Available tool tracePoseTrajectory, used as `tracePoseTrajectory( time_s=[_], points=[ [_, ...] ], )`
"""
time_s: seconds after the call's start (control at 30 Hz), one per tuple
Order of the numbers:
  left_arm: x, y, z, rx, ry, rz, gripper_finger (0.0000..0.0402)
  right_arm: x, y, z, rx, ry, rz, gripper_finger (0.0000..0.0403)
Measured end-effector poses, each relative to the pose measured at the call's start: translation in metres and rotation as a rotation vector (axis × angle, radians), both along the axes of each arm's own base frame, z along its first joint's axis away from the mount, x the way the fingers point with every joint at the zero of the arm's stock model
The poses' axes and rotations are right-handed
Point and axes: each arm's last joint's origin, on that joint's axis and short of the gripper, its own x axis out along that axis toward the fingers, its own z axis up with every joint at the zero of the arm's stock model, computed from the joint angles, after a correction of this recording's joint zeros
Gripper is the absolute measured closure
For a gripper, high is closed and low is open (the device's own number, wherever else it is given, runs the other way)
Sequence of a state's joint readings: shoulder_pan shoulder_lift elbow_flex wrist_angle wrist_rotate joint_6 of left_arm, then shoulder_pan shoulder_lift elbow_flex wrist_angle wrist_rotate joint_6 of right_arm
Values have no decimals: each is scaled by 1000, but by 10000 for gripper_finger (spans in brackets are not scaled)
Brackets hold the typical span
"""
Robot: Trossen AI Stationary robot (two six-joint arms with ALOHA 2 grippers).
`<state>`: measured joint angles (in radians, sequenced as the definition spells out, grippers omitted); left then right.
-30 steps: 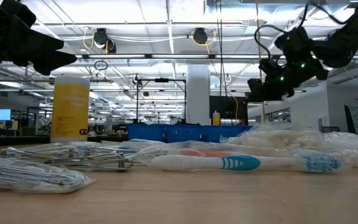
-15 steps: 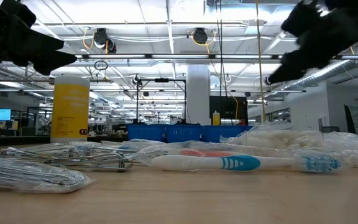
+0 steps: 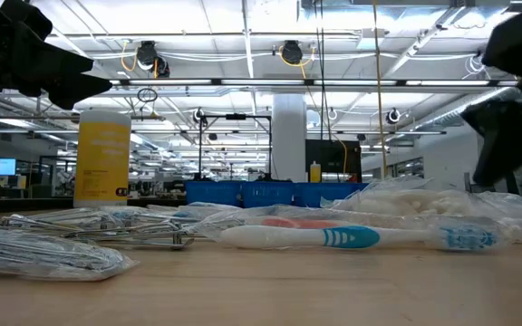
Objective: Pick & Place Travel size toiletries
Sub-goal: Put the white cotton pack into the right blue basket
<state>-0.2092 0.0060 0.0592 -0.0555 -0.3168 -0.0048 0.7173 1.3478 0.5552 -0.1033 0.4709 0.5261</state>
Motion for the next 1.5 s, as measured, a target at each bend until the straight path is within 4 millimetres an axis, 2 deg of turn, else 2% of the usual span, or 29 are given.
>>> tracePoseTrajectory(
  time_s=[0.17, 0.33, 0.7, 0.93, 1.3, 1.5],
  points=[
    [0, 0, 0, 0, 0, 0, 92, 3, 2, -17, -34, 52, -26, 189],
    [0, 0, 0, 0, 0, 0, 91, 3, 2, -19, -29, 61, -30, 217],
    [0, 0, 0, 0, 0, 0, 92, -1, -1, -2, -4, 19, 1, 320],
    [0, 0, 0, 0, 0, 0, 92, 0, -3, 1, -69, 6, 63, 394],
    [0, 0, 0, 0, 0, 0, 91, 13, -18, 6, -116, -32, 55, 401],
    [0, 0, 0, 0, 0, 0, 91, 20, -31, 24, -135, -124, 61, 402]
  ],
)
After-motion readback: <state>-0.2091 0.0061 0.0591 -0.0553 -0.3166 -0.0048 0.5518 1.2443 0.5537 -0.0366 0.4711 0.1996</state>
